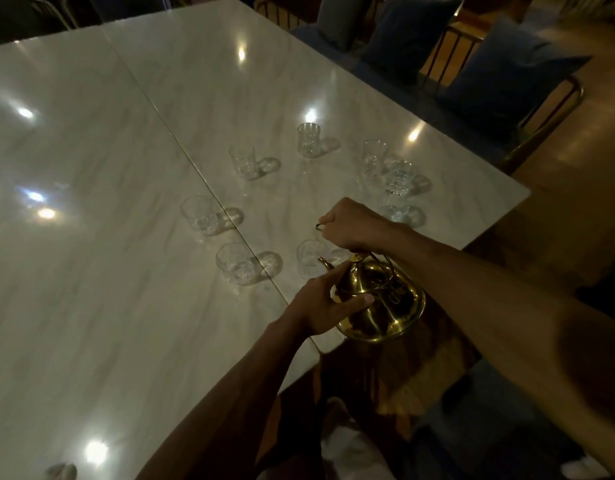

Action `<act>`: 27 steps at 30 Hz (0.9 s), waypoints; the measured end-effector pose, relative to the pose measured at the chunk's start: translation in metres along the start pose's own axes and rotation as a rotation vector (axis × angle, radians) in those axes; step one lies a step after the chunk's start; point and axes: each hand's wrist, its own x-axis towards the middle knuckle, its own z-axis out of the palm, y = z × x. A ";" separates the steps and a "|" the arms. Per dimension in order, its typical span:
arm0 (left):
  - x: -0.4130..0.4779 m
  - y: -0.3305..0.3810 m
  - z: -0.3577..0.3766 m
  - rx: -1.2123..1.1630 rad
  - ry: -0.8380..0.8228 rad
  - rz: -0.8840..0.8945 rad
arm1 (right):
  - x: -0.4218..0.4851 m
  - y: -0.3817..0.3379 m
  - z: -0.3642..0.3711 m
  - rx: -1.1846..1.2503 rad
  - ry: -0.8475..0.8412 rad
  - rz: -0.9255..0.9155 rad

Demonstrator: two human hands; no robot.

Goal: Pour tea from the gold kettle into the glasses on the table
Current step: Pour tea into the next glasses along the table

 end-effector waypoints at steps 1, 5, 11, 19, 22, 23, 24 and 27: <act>0.001 0.001 -0.001 -0.003 0.002 -0.002 | 0.001 -0.001 0.000 0.003 0.002 0.000; 0.002 0.003 -0.002 -0.004 0.010 -0.011 | 0.004 -0.003 -0.001 0.008 -0.006 0.008; 0.003 0.003 -0.003 -0.009 -0.004 -0.034 | 0.007 -0.005 -0.001 -0.005 -0.020 0.020; 0.005 0.001 -0.007 -0.011 -0.012 -0.044 | 0.013 -0.005 0.000 0.000 -0.021 0.023; 0.005 0.000 -0.008 -0.013 -0.019 -0.044 | 0.014 -0.006 0.000 -0.009 -0.030 0.023; 0.005 0.000 -0.008 -0.016 -0.021 -0.041 | 0.014 -0.006 0.001 -0.009 -0.036 0.023; 0.005 0.000 -0.008 -0.017 -0.022 -0.039 | 0.015 -0.006 0.001 -0.008 -0.041 0.024; 0.005 -0.001 -0.009 -0.011 -0.026 -0.028 | 0.016 -0.005 0.002 0.003 -0.043 0.023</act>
